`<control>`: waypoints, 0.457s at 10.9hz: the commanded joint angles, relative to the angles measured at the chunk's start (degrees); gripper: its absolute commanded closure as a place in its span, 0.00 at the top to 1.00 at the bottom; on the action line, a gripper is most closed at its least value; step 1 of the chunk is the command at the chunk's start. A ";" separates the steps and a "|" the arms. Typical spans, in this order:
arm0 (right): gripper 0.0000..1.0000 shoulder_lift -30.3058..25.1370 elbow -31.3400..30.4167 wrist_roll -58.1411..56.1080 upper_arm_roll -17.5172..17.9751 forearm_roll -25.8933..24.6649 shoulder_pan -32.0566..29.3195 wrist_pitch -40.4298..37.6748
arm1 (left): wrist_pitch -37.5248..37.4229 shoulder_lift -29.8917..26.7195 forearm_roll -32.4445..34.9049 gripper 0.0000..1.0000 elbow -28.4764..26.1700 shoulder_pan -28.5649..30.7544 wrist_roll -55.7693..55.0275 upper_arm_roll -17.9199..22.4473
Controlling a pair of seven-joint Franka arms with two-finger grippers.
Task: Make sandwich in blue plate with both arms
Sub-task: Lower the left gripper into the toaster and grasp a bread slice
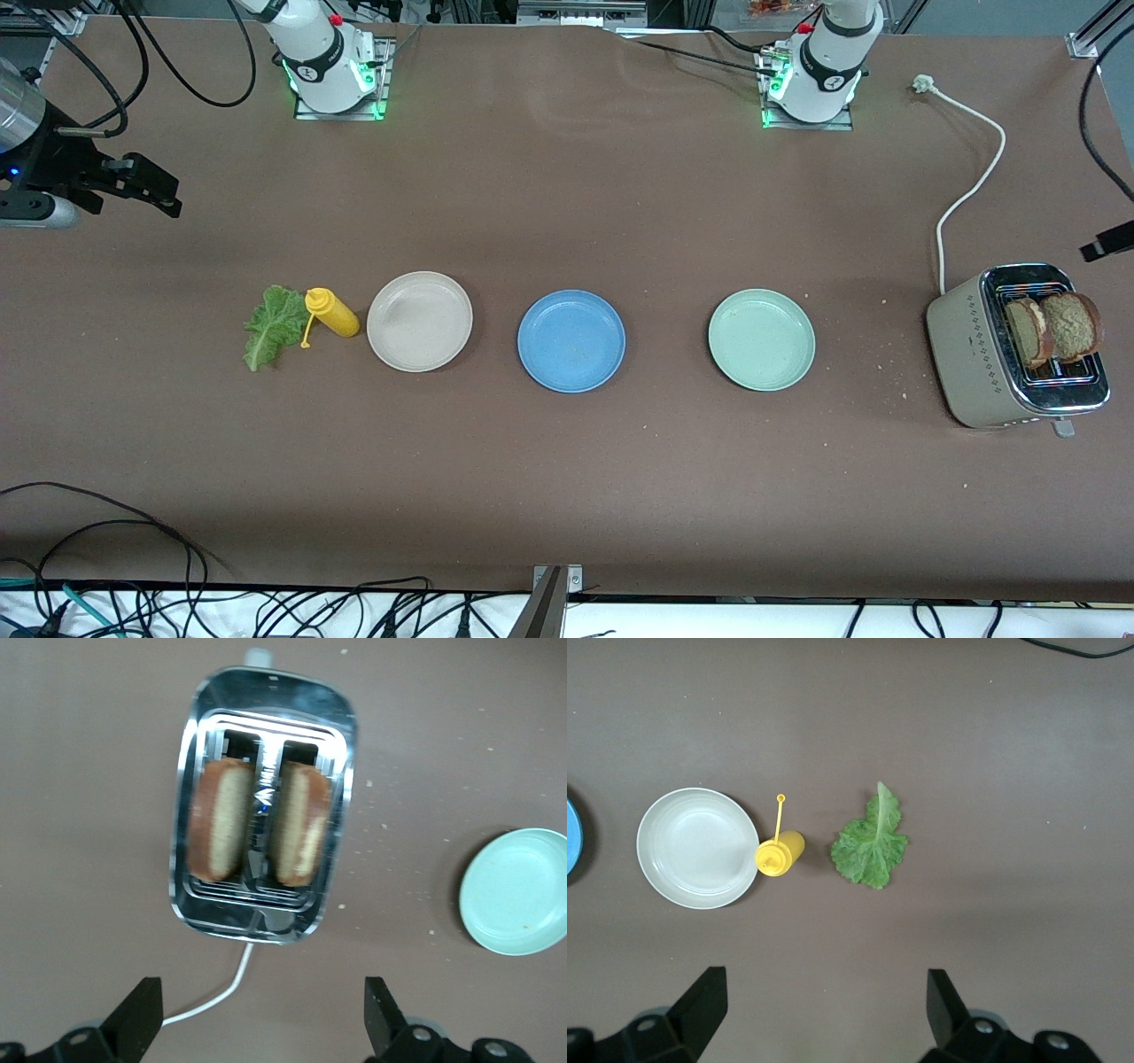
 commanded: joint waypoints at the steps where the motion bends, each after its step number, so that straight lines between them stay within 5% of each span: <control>1: 1.00 0.18 1.02 0.53 0.00 0.16 0.13 -0.49 | 0.29 6.76 1.08 1.00 4.12 1.41 2.36 -0.82; 5: 1.00 0.09 1.02 0.53 0.00 0.17 0.22 -0.75 | 7.05 10.02 0.47 1.00 4.04 -0.69 0.09 -1.34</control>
